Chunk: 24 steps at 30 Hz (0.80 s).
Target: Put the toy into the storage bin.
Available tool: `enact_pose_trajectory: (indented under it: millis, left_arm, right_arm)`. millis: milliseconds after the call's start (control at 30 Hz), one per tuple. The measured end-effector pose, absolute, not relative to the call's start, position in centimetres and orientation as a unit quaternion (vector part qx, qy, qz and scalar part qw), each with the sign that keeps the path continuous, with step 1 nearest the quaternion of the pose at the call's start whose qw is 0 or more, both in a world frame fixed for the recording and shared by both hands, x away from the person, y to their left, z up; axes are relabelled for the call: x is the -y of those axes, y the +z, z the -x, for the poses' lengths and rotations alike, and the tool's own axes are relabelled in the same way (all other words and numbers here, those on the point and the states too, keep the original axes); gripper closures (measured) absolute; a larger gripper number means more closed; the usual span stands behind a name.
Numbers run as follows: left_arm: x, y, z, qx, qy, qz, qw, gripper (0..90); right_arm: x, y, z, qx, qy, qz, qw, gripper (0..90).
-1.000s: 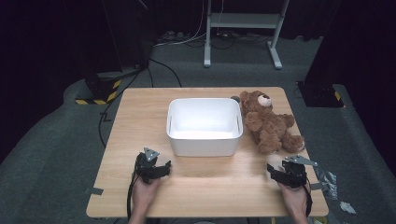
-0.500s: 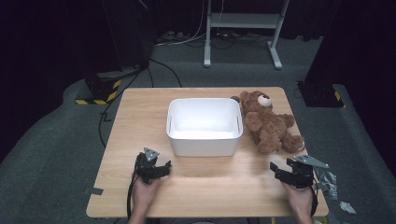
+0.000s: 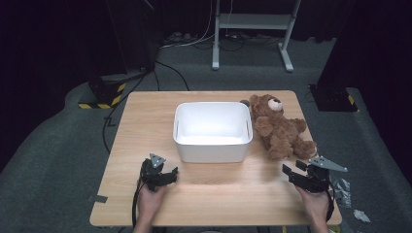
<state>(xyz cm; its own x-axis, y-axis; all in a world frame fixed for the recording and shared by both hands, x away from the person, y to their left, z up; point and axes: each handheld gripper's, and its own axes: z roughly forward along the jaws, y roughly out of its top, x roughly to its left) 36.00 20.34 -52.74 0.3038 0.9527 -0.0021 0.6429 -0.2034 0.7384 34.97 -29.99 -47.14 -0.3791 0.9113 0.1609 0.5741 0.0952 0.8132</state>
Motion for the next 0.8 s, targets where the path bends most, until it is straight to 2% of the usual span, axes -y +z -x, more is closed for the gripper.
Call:
enact_pose_trajectory:
  millis: [133,533,800]
  left_arm:
    - [-20.3,-52.7,-36.0,-0.54,0.238,-0.739,0.327,20.9]
    - [-20.3,-52.8,-36.0,-0.544,0.239,-0.735,0.327,20.0]
    - [-20.3,-52.8,-36.0,-0.545,0.239,-0.734,0.327,19.4]
  right_arm:
    - [30.1,-46.6,-35.2,-0.709,0.436,-0.523,0.185,40.1]
    - [30.1,-45.2,-35.9,-0.702,0.443,-0.519,0.206,38.9]
    - [30.0,-44.9,-37.2,-0.699,0.441,-0.521,0.216,33.6]
